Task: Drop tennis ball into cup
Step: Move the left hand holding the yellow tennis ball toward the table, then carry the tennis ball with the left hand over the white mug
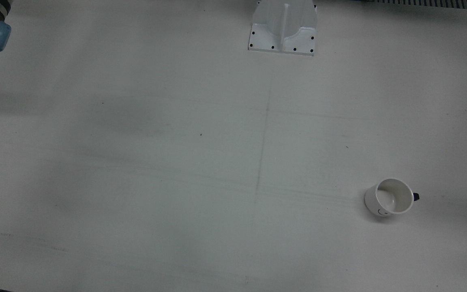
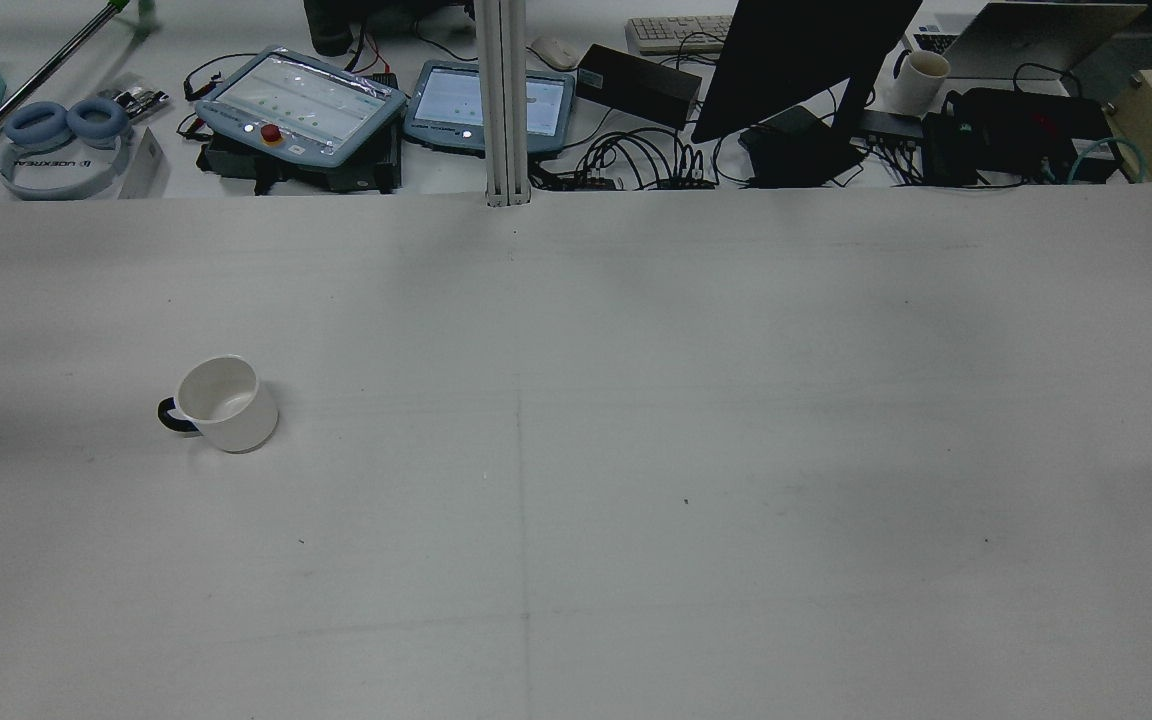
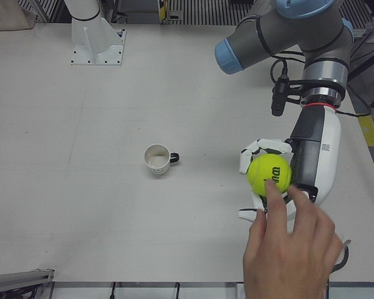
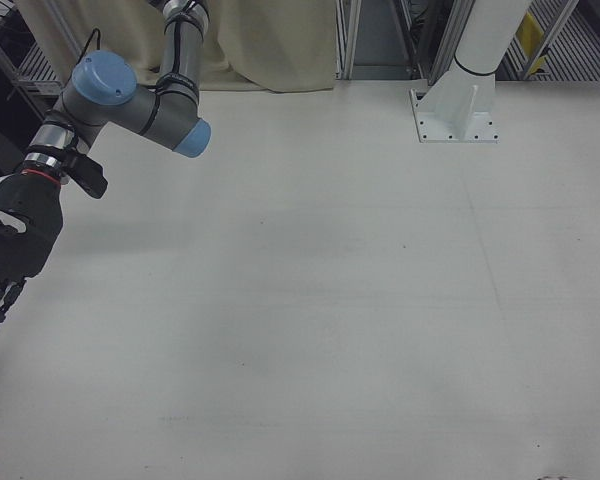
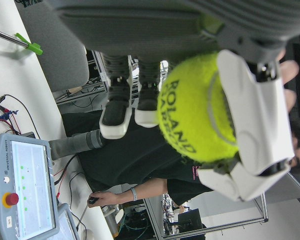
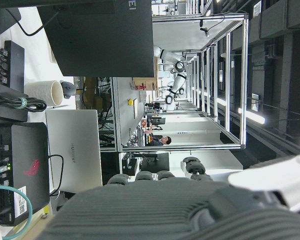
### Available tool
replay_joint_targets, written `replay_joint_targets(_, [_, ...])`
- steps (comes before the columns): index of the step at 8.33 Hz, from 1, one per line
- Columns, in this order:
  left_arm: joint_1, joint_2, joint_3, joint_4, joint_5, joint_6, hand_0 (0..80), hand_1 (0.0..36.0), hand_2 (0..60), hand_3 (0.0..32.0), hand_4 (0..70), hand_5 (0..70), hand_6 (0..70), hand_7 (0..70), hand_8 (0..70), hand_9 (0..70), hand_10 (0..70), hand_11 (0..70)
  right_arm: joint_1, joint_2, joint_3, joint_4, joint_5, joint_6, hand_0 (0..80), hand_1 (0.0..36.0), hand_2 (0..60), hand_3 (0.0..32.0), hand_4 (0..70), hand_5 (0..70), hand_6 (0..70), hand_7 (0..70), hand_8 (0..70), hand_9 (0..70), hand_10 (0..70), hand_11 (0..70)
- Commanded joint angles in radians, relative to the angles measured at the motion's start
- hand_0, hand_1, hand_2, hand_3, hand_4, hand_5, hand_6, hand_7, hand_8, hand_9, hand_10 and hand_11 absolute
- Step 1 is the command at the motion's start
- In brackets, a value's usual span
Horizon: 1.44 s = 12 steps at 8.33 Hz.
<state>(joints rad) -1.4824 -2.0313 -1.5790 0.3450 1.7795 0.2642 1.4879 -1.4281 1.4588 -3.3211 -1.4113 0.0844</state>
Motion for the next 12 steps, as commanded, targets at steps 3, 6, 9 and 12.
replay_joint_targets(3, [0.186,0.074,-0.221,0.014,0.005,0.007,48.3,16.0,48.7,0.0,45.4,20.9,70.0,70.0,51.1,70.0,41.9,59.1,0.000,0.000,0.000,0.000,0.000,0.000,0.0,0.0,0.0,0.0,0.0,0.0,0.0,0.0,0.0,0.0,0.0,0.0])
replay_joint_targets(6, [0.391,0.133,-0.237,-0.019,-0.008,0.015,46.1,11.4,42.4,0.0,41.9,20.1,70.0,70.0,52.2,70.0,43.3,60.8,0.000,0.000,-0.002,0.000,0.000,0.000,0.0,0.0,0.0,0.0,0.0,0.0,0.0,0.0,0.0,0.0,0.0,0.0])
replay_joint_targets(9, [0.458,0.236,-0.234,-0.133,-0.028,0.026,44.0,10.6,45.6,0.0,40.9,18.8,70.0,70.0,51.4,70.0,42.9,60.1,0.000,0.000,-0.002,0.000,0.000,0.000,0.0,0.0,0.0,0.0,0.0,0.0,0.0,0.0,0.0,0.0,0.0,0.0])
replay_joint_targets(12, [0.495,0.233,-0.236,-0.141,-0.035,0.033,42.5,10.6,48.5,0.0,40.8,18.6,70.0,70.0,50.6,70.0,42.2,59.1,0.000,0.000,-0.002,0.000,0.000,0.000,0.0,0.0,0.0,0.0,0.0,0.0,0.0,0.0,0.0,0.0,0.0,0.0])
